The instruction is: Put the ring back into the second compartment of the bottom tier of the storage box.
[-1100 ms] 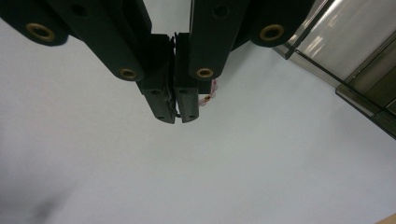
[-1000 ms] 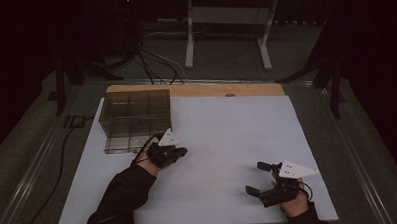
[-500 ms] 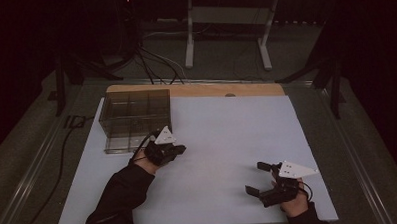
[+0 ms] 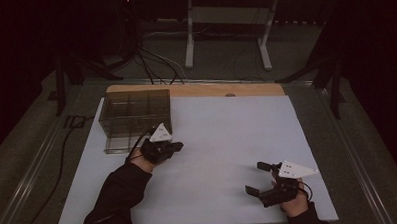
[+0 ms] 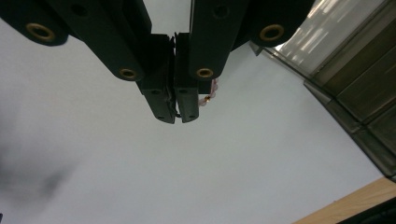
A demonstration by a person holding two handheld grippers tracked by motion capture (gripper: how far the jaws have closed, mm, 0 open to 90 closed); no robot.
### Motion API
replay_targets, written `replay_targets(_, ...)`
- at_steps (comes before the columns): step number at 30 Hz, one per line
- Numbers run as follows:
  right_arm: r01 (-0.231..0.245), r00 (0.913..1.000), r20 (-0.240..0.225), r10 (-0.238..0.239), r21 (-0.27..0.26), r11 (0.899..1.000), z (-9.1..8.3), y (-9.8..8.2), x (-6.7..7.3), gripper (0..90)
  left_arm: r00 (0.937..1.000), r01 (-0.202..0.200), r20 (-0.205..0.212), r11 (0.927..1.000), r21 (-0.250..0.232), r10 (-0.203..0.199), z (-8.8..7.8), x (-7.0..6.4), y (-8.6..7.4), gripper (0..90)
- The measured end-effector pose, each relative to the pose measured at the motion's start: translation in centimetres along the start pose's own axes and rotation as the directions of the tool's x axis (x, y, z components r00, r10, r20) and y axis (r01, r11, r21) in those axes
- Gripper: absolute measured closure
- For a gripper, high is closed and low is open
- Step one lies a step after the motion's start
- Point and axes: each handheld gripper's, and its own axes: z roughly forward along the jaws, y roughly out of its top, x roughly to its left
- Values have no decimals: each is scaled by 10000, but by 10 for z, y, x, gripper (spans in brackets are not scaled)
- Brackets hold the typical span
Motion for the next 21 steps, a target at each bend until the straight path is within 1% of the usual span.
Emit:
replay_targets(3,6,10000,-2,-6,-36,10000,-1,0,0,0,10000,20,-31,10000,-46,-20,-3,2,0,894)
replay_targets(5,-21,10000,-13,21,-4,10000,0,0,0,0,9998,193,-15,9997,-161,-193,-5,5,0,894)
replay_targets(10,-7,10000,-28,7,-11,10000,0,0,0,0,9997,192,-170,9997,-172,-195,-9,6,0,894)
replay_targets(11,-21,10000,-27,21,-2,10000,0,0,0,0,9996,226,-142,9996,-193,-229,-9,7,0,894)
replay_targets(15,-13,10000,-46,13,-29,10000,-1,0,0,0,9996,134,-251,9998,-157,-138,-10,6,0,894)
replay_targets(16,-40,10000,-25,40,-6,10000,0,0,0,0,9994,134,-318,9998,-161,-139,-11,6,0,894)
replay_targets(21,-44,10000,-32,44,5,10000,0,0,0,0,9991,197,-377,9995,-248,-206,-14,9,0,894)
